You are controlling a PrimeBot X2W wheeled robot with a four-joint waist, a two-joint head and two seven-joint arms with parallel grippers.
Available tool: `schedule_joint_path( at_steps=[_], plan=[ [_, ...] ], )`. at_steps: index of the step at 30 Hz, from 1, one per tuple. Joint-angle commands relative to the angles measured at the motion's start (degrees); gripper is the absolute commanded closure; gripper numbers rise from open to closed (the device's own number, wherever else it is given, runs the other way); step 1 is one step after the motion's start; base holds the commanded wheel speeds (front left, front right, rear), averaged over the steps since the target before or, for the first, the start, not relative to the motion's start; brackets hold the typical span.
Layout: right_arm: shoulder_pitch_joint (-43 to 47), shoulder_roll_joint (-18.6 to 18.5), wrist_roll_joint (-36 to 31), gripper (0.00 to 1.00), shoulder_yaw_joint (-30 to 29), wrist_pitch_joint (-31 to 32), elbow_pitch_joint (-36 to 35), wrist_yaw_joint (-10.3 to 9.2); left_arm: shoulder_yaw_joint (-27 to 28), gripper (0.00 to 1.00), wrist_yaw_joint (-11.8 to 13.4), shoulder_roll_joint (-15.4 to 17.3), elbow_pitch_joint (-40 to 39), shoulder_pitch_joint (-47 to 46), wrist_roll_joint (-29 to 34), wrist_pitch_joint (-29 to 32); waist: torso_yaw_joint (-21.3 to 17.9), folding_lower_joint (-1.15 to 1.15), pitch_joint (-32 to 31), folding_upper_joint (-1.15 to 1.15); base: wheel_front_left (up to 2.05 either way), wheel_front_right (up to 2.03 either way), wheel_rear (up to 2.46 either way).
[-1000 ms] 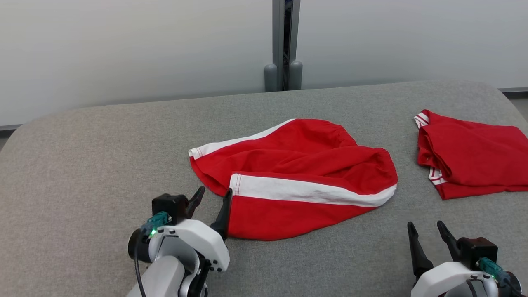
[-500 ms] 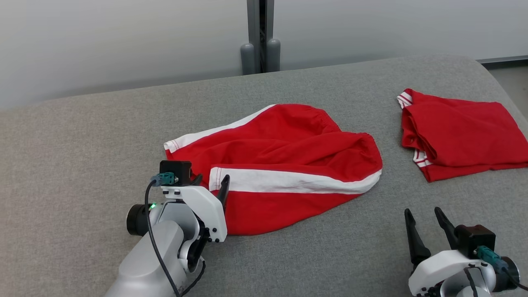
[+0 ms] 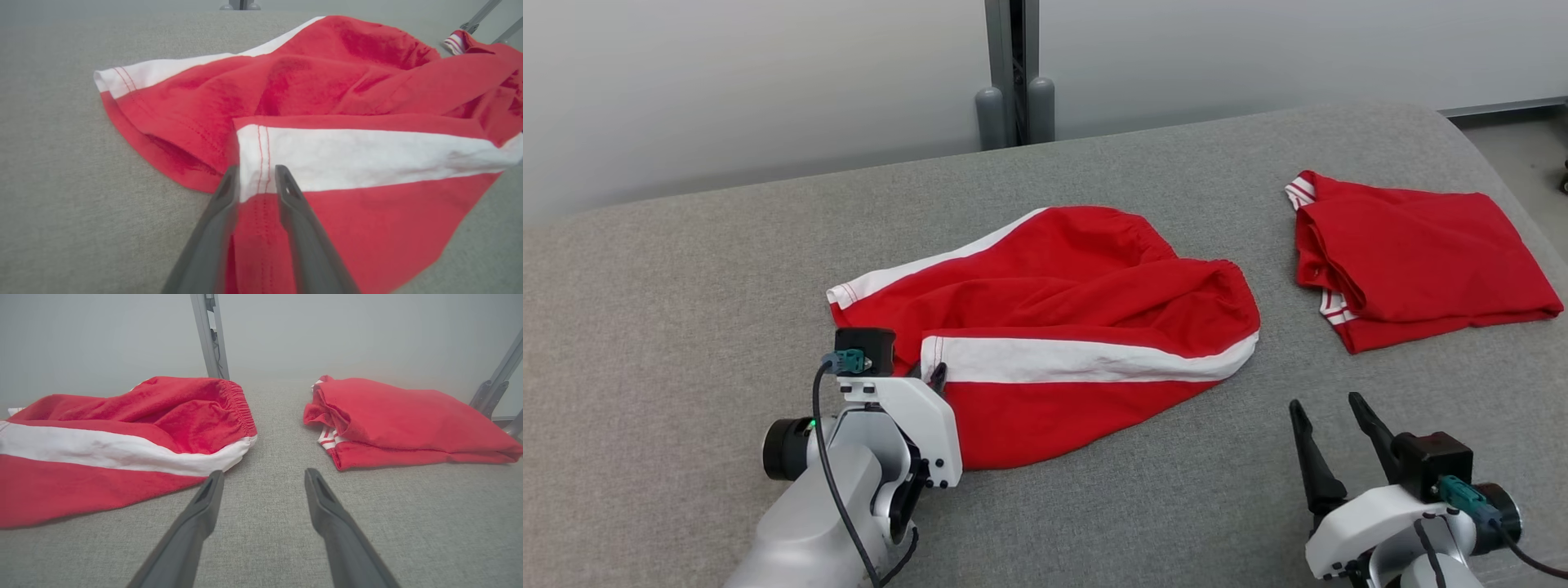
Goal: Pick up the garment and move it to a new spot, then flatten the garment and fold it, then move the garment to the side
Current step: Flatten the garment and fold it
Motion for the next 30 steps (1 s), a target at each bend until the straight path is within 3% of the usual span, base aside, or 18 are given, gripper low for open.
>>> schedule_joint_path(
  at_steps=[1, 2, 4, 12, 19, 30],
  plan=[
    [0.3, -0.4, 0.3, 0.00, 0.9, 0.0, -1.0, -0.01, -0.5, 0.64, 0.2, 0.3, 0.6, -1.2, -0.8, -0.5, 0.0, 0.00, 0.0, 0.00, 0.00, 0.00, 0.00],
    [0.5, -0.7, 0.5, 0.00, 1.6, 0.0, -1.4, -0.01, -0.8, 0.71, 0.1, 0.3, 0.9, -1.3, -1.1, -0.8, -0.1, 0.00, 0.0, 0.00, 0.00, 0.00, 0.00],
    [1.0, -1.3, 1.0, 0.00, 3.1, 0.0, -2.9, -0.01, -1.3, 1.00, -0.1, 0.3, 1.3, -1.4, -1.6, -1.8, -0.1, 0.00, 0.1, 0.00, 0.00, 0.00, 0.00],
    [4.2, -4.6, 3.4, 0.00, 9.1, 0.0, -10.0, -0.01, -2.5, 1.00, -1.0, 0.3, 1.1, -1.2, -4.1, -8.4, 0.5, 0.00, 0.1, 0.00, 0.00, 0.00, 0.00],
    [7.5, -5.5, 4.3, 0.00, 8.7, 0.0, -12.8, -0.01, -1.2, 1.00, -1.3, 1.8, -2.4, 2.6, -4.2, -13.1, 3.0, 0.00, -0.8, 0.00, 0.00, 0.00, 0.00],
    [10.4, -5.1, 4.6, 0.00, 7.7, 0.0, -13.3, -0.01, 2.7, 1.00, 5.2, 10.0, -21.6, 15.3, -4.1, -13.7, 8.7, 0.00, -2.2, 0.00, 0.00, 0.00, 0.00]
  ],
)
